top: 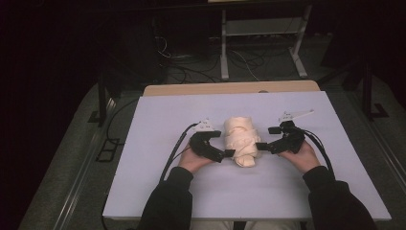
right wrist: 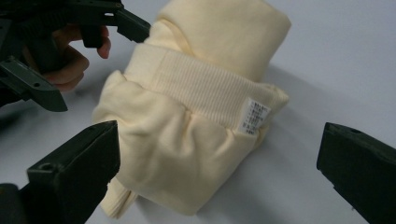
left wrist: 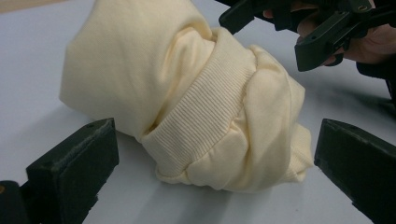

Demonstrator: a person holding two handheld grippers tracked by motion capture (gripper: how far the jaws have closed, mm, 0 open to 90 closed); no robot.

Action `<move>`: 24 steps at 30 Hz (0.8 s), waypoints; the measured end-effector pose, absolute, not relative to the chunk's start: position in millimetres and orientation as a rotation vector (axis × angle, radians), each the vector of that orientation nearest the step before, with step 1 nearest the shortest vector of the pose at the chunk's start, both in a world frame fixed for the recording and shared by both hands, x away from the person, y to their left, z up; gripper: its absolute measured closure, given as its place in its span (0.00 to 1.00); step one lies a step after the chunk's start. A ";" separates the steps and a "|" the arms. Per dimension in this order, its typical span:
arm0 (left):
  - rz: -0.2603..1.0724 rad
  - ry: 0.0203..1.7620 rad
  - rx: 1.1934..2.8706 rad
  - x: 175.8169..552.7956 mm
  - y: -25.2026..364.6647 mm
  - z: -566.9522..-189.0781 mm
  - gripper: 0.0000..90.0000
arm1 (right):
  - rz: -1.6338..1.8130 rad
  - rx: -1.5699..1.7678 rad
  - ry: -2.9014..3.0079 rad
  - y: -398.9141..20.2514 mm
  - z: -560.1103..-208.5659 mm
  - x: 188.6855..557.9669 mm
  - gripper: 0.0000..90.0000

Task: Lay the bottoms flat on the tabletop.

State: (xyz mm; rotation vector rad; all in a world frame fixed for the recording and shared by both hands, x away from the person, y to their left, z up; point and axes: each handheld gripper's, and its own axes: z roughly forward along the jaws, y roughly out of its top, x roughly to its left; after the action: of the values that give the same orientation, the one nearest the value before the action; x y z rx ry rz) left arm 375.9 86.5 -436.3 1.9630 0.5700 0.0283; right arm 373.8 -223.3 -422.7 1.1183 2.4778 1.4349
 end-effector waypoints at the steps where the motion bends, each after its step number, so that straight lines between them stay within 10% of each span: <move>1: 0.025 0.573 1.958 375.5 85.8 -437.7 0.00 | 1.438 1.128 2.473 -223.3 -423.5 372.9 0.00; 11: 0.020 0.586 2.016 373.6 78.9 -447.8 0.00 | 1.406 1.133 2.514 -220.3 -428.8 370.0 0.01; 24: -0.103 0.640 2.015 379.0 85.3 -452.9 0.29 | 1.415 1.087 2.634 -217.5 -439.8 369.1 0.34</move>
State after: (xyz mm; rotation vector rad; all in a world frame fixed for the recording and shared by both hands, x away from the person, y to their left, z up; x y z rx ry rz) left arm 379.0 85.3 -452.9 2.0145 0.6400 -0.1031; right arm 369.1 -217.5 -439.8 1.0875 2.6341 1.4150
